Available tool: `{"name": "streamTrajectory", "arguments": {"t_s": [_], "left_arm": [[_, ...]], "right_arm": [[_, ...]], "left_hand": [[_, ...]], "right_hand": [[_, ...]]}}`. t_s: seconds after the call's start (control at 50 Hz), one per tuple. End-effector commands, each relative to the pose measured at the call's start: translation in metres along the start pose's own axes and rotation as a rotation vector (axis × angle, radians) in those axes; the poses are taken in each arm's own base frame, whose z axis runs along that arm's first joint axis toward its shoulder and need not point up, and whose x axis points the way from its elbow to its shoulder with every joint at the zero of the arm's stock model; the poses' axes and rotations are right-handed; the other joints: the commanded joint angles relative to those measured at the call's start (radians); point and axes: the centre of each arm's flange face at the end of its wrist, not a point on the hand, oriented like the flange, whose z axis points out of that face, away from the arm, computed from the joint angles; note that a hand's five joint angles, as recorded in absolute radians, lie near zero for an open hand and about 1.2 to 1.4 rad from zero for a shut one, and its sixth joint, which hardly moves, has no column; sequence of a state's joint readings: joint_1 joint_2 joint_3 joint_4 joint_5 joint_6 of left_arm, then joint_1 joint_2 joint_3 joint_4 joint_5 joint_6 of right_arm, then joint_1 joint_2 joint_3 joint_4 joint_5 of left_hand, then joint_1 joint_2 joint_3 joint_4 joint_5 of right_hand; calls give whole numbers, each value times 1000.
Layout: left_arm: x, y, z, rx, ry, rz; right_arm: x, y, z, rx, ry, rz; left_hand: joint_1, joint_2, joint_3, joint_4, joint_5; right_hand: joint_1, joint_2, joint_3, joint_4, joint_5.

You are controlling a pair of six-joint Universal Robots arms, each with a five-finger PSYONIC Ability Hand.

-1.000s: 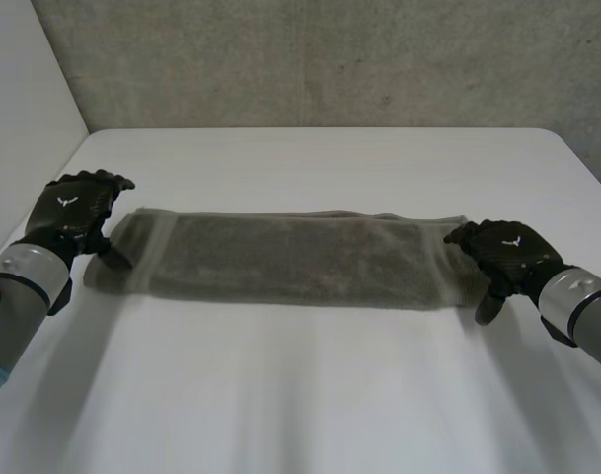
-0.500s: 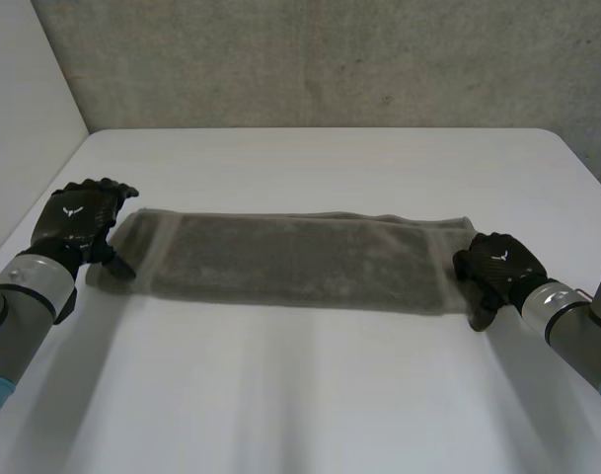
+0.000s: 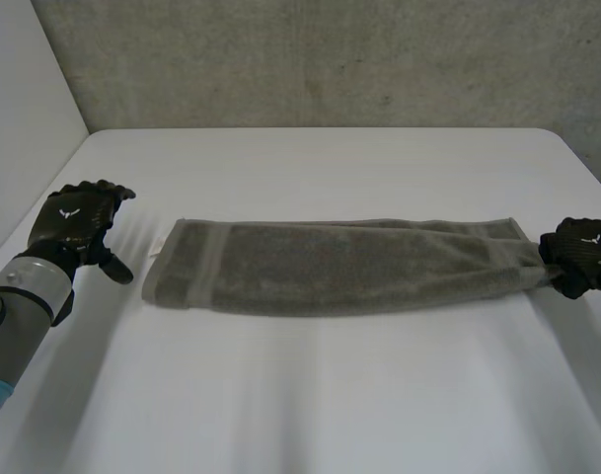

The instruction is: Fold the towel.

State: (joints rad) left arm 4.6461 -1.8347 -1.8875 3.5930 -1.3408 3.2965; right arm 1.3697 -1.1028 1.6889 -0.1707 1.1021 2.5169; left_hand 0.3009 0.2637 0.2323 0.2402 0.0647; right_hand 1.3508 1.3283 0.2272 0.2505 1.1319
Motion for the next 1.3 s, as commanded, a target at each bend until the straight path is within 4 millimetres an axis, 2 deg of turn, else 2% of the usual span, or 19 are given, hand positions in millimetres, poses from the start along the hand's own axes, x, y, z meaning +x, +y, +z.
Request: {"name": "streamTrajectory", "arguments": {"t_s": [0.02, 0.14, 0.32, 0.42, 0.48, 0.52, 0.54, 0.58, 0.64, 0.68, 0.74, 0.78, 0.88, 1.02, 1.04, 1.06, 1.08, 1.22, 1.3], "left_arm": [[0, 0, 0, 3, 1, 1], [-1, 0, 1, 4, -4, 1], [1, 0, 0, 3, -1, 1], [2, 0, 0, 3, 1, 3], [2, 0, 0, 3, 1, 3], [2, 0, 0, 3, 1, 3], [2, 0, 0, 3, 1, 5], [2, 0, 0, 3, 2, 5], [3, 0, -1, 2, 2, 6], [3, 0, -1, 2, 3, 6], [3, 0, -1, 2, 3, 8], [3, 0, -1, 0, 3, 9], [3, 0, -1, 2, 2, 10], [3, 0, -1, 2, 1, 10], [3, 0, -1, 2, 4, 10], [4, -1, -1, 5, 10, 10], [4, -1, -1, 5, 10, 10], [21, -12, -6, 33, 59, 12], [39, -20, -11, 61, 111, 20]], "right_arm": [[26, -5, 2, 18, 61, -25], [65, -23, -2, 22, 126, -48], [83, -77, -6, 94, 150, -123], [4, -138, -7, 245, 10, -218], [-23, -153, -10, 280, -25, -243], [-85, -172, -15, 340, -129, -283], [-86, -172, -15, 341, -130, -284], [-152, -181, -23, 407, -244, -327], [-185, -184, -29, 449, -301, -346], [-241, -183, -35, 534, -380, -370], [-264, -181, -36, 569, -404, -377], [-312, -170, -42, 625, -453, -391], [-352, -151, -40, 629, -508, -405], [-364, -135, -30, 590, -507, -411], [-362, -135, -31, 582, -497, -409], [-362, -135, -31, 582, -497, -409], [-360, -136, -33, 577, -489, -407], [-319, -173, -56, 603, -426, -321], [-267, -188, -65, 571, -362, -212]], "left_hand": [[-84, -47, -58, -66, -23], [-87, -50, -58, -66, -26], [-105, -68, -58, -66, -43], [-105, -68, -58, -66, -43], [-105, -68, -58, -66, -43], [-105, -68, -58, -66, -43], [-105, -68, -58, -66, -43], [-105, -68, -58, -66, -43], [-105, -68, -58, -66, -43], [-105, -68, -58, -66, -43], [-105, -68, -58, -66, -43], [-105, -68, -58, -66, -43], [-105, -68, -58, -66, -43], [-105, -68, -58, -66, -43], [-105, -68, -58, -66, -43], [-105, -68, -58, -66, -43], [-105, -68, -58, -66, -43], [-105, -68, -58, -66, -43], [-105, -68, -58, -66, -43]], "right_hand": [[45, 68, -53, -76, 90], [45, 68, -53, -76, 90], [45, 68, -53, -76, 90], [45, 68, -53, -76, 90], [45, 68, -53, -76, 90], [45, 68, -53, -76, 90], [45, 68, -53, -76, 90], [45, 68, -53, -76, 90], [45, 68, -53, -76, 90], [45, 68, -53, -76, 90], [45, 68, -53, -76, 90], [45, 68, -53, -76, 90], [45, 68, -53, -76, 90], [-18, 4, -53, -76, 26], [-634, -612, -53, -76, -590], [-640, -618, -53, -76, -596], [-1176, -1154, -53, -76, -1132], [-1176, -1154, -53, -76, -1132], [-1176, -1154, -53, -76, -1132]]}}
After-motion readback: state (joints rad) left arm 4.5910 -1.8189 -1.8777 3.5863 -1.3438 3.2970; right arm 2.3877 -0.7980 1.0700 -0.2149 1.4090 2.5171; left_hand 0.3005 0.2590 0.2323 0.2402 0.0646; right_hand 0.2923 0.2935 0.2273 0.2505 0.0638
